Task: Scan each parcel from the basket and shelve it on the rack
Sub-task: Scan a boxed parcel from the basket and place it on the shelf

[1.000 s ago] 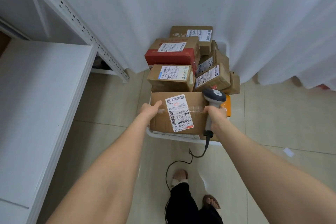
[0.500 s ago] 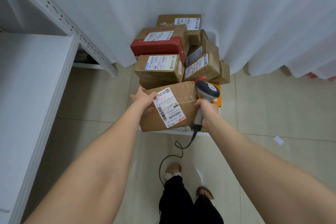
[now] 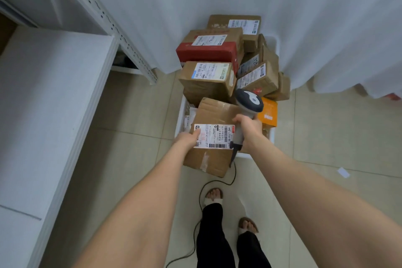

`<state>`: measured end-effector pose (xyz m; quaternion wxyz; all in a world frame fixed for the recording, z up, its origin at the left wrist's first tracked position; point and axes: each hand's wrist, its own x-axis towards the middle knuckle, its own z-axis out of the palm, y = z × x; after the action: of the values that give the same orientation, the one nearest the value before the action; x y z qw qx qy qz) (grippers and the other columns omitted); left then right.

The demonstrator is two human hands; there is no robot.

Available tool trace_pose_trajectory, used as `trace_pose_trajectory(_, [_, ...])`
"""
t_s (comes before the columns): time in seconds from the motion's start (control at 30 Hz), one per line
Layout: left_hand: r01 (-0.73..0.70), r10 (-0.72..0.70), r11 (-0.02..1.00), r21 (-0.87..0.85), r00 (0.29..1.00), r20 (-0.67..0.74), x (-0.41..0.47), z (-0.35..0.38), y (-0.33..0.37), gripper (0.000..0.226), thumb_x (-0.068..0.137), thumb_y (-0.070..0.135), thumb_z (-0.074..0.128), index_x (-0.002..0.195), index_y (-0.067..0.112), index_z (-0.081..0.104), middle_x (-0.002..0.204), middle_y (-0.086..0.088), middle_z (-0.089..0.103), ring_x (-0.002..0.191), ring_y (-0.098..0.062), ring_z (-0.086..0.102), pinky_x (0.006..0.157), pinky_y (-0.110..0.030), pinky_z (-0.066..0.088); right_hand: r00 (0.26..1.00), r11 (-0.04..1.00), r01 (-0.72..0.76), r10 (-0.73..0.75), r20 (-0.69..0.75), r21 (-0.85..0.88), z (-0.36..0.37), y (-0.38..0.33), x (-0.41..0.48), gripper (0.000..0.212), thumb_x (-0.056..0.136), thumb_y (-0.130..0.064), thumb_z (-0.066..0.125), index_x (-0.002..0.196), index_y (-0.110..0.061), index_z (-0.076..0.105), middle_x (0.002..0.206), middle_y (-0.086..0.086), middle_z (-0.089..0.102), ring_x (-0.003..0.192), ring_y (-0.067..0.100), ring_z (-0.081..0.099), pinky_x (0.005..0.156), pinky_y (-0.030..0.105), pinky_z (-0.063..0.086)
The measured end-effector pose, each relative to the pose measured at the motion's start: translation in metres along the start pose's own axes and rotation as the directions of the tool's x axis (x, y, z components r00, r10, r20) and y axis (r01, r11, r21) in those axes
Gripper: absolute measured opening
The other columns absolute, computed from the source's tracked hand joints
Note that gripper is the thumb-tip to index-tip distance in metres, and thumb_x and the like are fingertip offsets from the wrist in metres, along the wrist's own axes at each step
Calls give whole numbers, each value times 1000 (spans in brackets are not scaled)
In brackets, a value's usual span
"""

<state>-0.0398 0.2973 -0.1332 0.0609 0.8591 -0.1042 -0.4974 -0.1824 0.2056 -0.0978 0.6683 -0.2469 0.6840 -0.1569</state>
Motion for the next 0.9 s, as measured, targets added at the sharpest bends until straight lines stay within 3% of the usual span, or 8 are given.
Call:
trace_pose_trajectory(0.17, [-69,71,997,42,996,-62,9,9,14,77,94,51,49,148,4,20,150,-15,36,132,-36,42,103,-42,40,999,999,-34,34,-11,-4,-5,9,8,37,82,-12,67,109,-24,46,104,10,57,104,34,57,97,56,48])
trace_pose_trajectory(0.27, [2,0,997,73,1000,-29,9,11,9,83,92,63,38,149,6,21,149,-16,37,128,-38,46,101,-48,44,998,996,-37,40,41,-76,1,6,7,40,84,-15,66,114,-26,42,105,10,56,98,32,58,94,54,49])
trace_pose_trajectory(0.4, [97,-101,991,-91,994,-45,12,2,1,80,90,63,44,143,4,32,130,-18,55,105,-39,60,76,-44,56,977,966,115,-68,204,-233,23,-14,5,33,87,-12,64,110,-29,47,101,6,58,92,26,60,79,41,53])
trace_pose_trajectory(0.47, [72,-83,993,-92,989,-121,16,-2,3,83,90,52,55,150,8,18,141,-19,45,116,-40,54,90,-48,52,973,954,120,-57,225,-275,27,-17,6,32,88,-11,64,109,-27,46,94,4,56,84,23,57,72,37,51])
trace_pose_trajectory(0.53, [-38,39,999,10,981,-189,16,-5,7,95,88,43,62,153,20,-3,154,-19,19,130,-41,41,102,-50,42,989,956,63,-21,147,-286,21,-14,10,33,87,-11,65,111,-24,45,101,7,55,87,24,54,84,44,52])
trace_pose_trajectory(0.63, [-173,217,951,255,963,-157,17,-7,17,93,87,46,64,152,35,-1,159,-13,-4,137,-43,30,104,-49,38,998,960,-59,56,-17,-273,-3,-7,15,50,83,-11,67,128,-12,45,117,16,56,102,33,56,92,51,51])
trace_pose_trajectory(0.8, [-170,242,914,370,958,-158,30,-1,31,77,87,52,60,149,30,21,154,-12,12,134,-43,31,103,-50,38,988,975,-146,137,-64,-166,-23,5,26,45,78,-11,67,119,-10,49,115,20,61,102,38,62,91,55,52])
trace_pose_trajectory(0.9, [-89,161,934,346,969,-186,36,-2,33,78,87,52,60,149,27,19,151,-13,17,131,-44,34,100,-51,39,991,977,-134,131,-31,-164,-18,9,27,52,77,-11,66,126,-9,48,116,20,60,103,37,61,91,54,52])
